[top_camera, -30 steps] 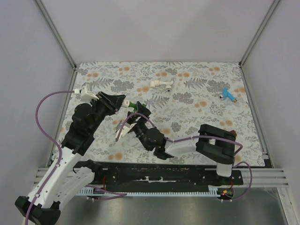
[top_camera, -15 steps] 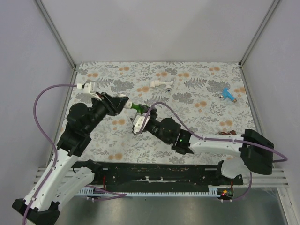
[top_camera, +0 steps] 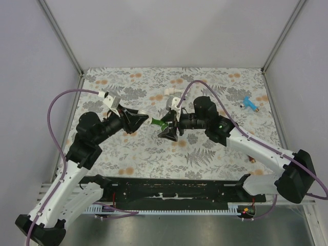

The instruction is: Install the water faucets

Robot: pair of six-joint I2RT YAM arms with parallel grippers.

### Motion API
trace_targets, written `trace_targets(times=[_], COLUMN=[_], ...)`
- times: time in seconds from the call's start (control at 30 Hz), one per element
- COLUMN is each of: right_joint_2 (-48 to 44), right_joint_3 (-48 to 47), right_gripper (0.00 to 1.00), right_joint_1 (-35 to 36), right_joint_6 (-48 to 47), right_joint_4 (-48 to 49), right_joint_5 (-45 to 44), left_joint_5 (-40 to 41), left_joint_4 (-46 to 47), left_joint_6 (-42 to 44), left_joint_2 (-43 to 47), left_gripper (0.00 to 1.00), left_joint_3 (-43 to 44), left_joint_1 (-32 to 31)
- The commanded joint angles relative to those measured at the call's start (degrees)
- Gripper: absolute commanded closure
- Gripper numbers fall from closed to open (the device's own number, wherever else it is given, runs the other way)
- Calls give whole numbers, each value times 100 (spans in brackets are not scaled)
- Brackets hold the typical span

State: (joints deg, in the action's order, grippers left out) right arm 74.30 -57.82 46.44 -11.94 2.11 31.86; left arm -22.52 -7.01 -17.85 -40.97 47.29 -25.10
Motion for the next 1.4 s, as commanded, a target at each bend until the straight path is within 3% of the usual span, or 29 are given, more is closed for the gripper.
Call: trace_targets(times=[0.0,0.17,0.27,0.33,0.43,0.53,0.8,0.97,1.17,1.37], right_joint_2=[-66,409,532,471,305,68,-899,-1067,-953,-593], right_joint_3=[-484,-783,-888,-862,-722,-476,578,842,896,773], right_gripper=[91,92,90,77,45,29,7,6,5,13], right_joint_1=[-661,-1162,-1303,-1304,-1304,-1304,-1304,-1304,-1304,-1304], right_joint_6=[1043,1914,2143,1986,1714,1608,1467,1510,1818,2424], right_joint_4=[-729,-782,-800,-835,-835,-704,246,254,667,1344], right_joint_5=[1320,2420,2292,1966,1605,1307,208,233,900,1454], left_joint_5=[-796,-1359,-1029,-571,185,415,424,205,-190,-516], left_joint_4=[523,964,1078,1070,1166,1587,1982,2527,3064,3556], left_joint_6=[256,45,-383,-762,-1527,-2151,-2776,-2909,-2996,-3032], left_joint_2=[98,72,54,54,45,45,-183,-157,-174,-245], left_gripper=[98,98,98,98,98,98,98,98,98,98], left_joint_3=[-298,-492,-649,-756,-1001,-1239,-1266,-1441,-1521,-1556], left_joint_1=[23,23,23,23,14,23,14,23,23,23])
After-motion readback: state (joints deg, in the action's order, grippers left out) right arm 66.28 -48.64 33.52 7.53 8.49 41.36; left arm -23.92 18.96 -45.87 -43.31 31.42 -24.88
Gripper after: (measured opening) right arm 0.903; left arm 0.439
